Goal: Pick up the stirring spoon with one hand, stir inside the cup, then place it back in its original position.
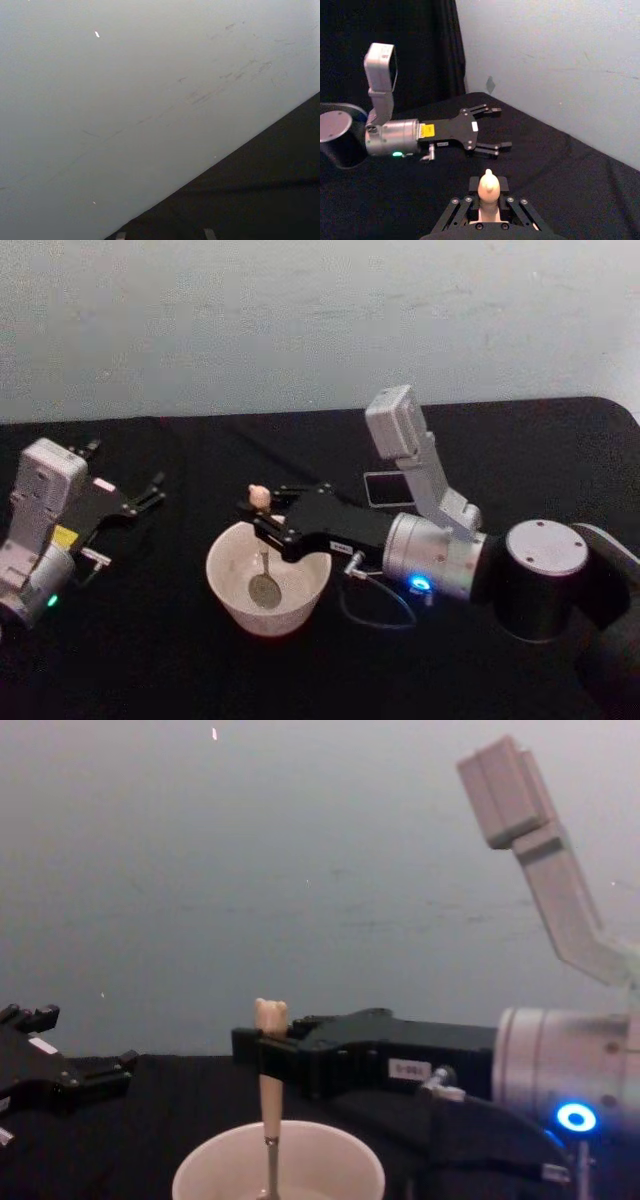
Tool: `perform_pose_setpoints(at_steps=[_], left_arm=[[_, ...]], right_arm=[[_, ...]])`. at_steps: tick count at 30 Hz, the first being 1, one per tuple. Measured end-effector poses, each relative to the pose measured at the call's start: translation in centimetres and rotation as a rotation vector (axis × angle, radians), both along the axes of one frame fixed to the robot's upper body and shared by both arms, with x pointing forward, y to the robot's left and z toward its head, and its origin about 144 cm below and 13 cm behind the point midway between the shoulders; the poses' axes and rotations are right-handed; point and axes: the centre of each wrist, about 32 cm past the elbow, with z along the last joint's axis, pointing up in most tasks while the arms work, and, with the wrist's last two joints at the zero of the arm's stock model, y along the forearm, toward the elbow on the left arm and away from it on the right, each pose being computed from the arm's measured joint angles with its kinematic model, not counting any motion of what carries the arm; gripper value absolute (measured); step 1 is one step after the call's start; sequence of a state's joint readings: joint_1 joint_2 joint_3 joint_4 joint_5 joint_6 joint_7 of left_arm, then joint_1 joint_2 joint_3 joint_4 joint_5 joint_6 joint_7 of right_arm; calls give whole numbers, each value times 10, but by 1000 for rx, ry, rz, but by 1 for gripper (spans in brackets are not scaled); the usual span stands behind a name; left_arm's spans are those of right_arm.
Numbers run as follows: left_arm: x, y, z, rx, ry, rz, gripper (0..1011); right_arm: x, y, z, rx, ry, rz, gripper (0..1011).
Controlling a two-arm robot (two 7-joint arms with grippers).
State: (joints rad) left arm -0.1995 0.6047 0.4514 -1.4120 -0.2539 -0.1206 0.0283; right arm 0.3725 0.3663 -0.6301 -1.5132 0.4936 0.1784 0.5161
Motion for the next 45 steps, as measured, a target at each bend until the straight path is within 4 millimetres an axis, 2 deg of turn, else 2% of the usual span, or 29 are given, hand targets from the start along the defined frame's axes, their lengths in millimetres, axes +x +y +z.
perform_pose_setpoints(at_steps=[10, 21, 33, 45], left_arm=[[0, 0, 0, 0, 0, 0, 1001], [0, 0, 0, 0, 0, 0, 1001], [0, 0, 0, 0, 0, 0, 1001], [0, 0, 0, 0, 0, 0, 1001]], right_arm=[[19, 15, 1, 4, -9, -42, 214], [28, 5, 2, -8, -15, -100, 214], [16, -18, 0, -25, -10, -105, 214], [-1, -13, 0, 6, 28, -48, 214]])
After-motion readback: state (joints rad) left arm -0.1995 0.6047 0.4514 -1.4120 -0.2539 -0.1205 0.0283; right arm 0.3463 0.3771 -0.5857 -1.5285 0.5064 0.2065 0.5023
